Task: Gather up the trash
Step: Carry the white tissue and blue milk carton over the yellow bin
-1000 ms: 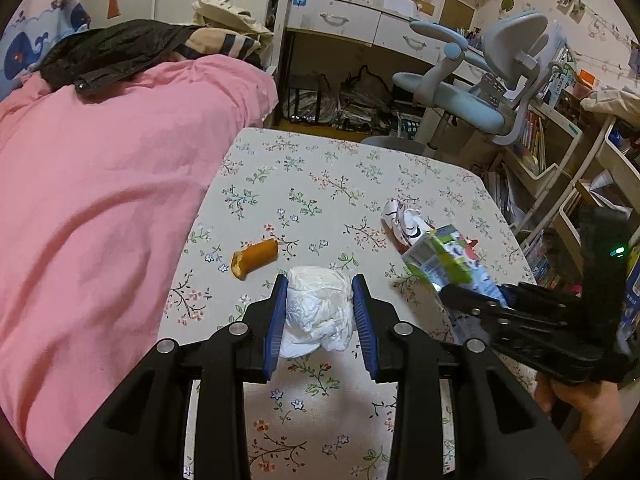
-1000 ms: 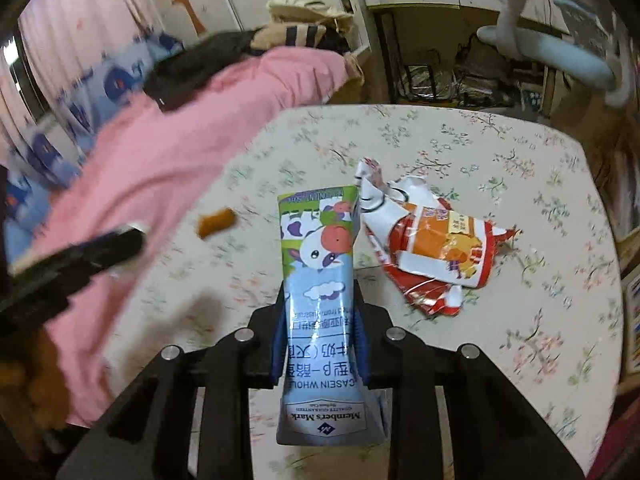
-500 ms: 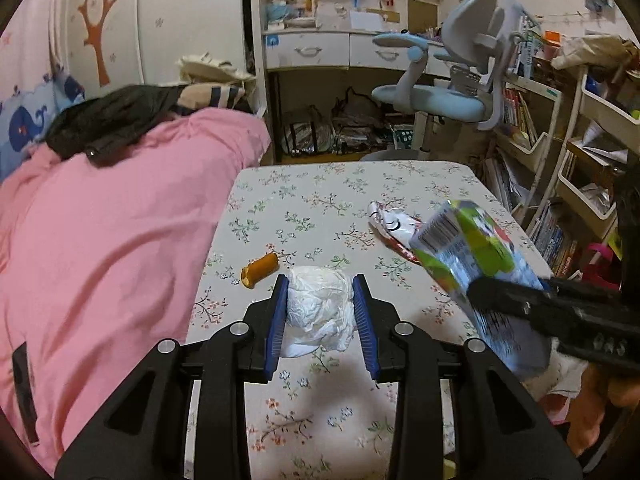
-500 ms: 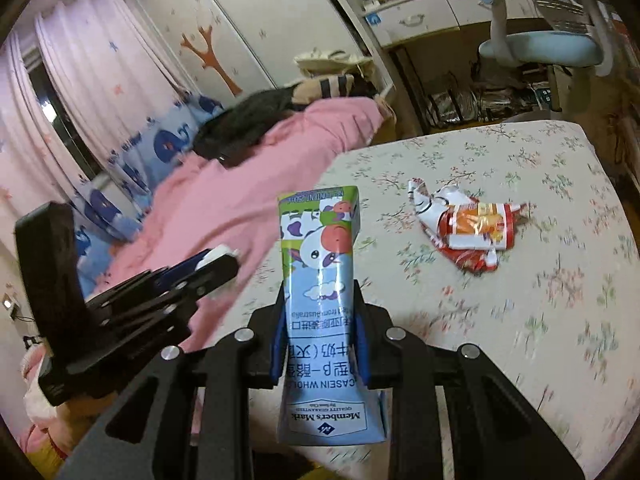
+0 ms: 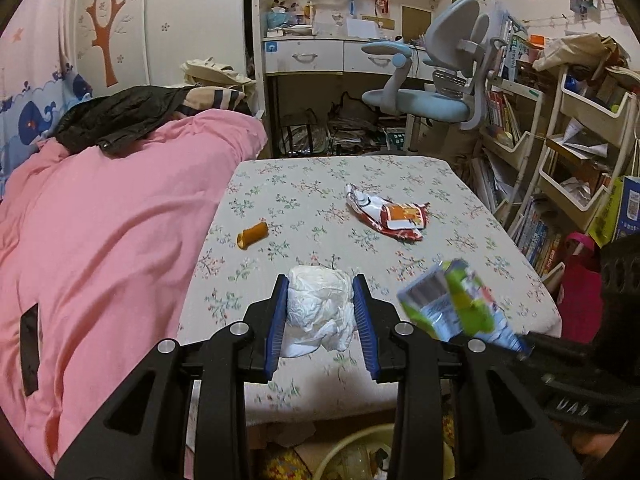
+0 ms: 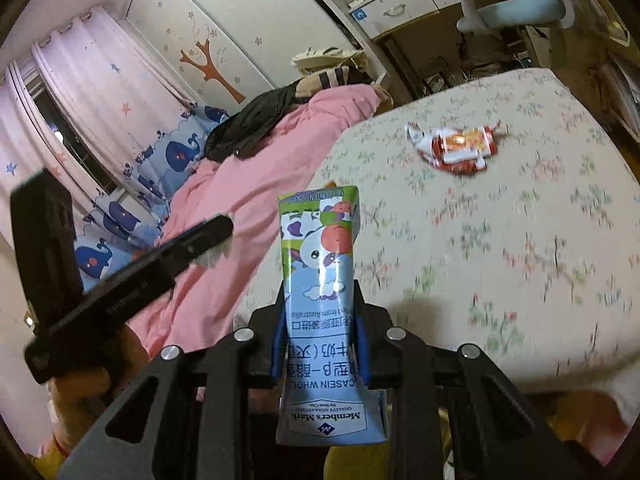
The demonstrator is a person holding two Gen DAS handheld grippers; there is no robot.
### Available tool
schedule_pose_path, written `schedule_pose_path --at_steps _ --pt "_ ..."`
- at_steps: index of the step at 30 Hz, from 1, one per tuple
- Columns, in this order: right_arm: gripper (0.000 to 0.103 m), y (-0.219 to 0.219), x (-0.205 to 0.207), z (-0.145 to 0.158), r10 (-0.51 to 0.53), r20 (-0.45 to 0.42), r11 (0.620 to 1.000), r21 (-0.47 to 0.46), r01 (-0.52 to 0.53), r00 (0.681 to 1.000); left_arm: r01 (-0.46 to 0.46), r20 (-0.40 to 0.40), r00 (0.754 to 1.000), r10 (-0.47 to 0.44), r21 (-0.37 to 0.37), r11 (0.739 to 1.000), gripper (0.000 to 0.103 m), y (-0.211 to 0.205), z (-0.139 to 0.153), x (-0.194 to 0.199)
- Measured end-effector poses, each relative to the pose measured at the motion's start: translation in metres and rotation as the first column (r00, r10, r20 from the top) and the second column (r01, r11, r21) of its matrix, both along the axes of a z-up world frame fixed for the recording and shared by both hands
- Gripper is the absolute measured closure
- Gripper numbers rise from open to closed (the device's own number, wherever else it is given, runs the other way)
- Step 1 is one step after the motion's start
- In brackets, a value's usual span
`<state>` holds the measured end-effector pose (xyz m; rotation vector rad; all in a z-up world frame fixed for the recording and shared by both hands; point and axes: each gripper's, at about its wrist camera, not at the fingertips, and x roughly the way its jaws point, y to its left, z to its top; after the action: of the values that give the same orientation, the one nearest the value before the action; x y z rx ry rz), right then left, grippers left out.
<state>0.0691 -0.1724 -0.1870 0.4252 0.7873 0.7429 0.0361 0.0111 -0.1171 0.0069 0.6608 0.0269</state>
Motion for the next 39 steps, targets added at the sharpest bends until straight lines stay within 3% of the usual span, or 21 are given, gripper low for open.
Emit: schedule_pose_path --at_steps 7,18,39 --pt "0.075 0.008 -0.029 -0.019 0.033 -0.039 0.998 -0.043 -0.035 0.999 0.006 -0.016 1.0 -0.006 0.002 1.0 0.072 -0.005 -0.002 -0.023" --pt "0.075 0.022 -0.061 -0.059 0.064 -0.179 0.988 -0.129 -0.087 0.982 0.016 -0.034 0.999 -0.016 0.011 1.0 0.072 -0.015 -0.001 -0.043" --pt "0.072 0.032 -0.072 -0.086 0.07 -0.286 0.961 -0.237 -0.141 0.956 0.036 -0.055 0.998 -0.034 0.032 0.999 0.072 -0.028 0.003 -0.065"
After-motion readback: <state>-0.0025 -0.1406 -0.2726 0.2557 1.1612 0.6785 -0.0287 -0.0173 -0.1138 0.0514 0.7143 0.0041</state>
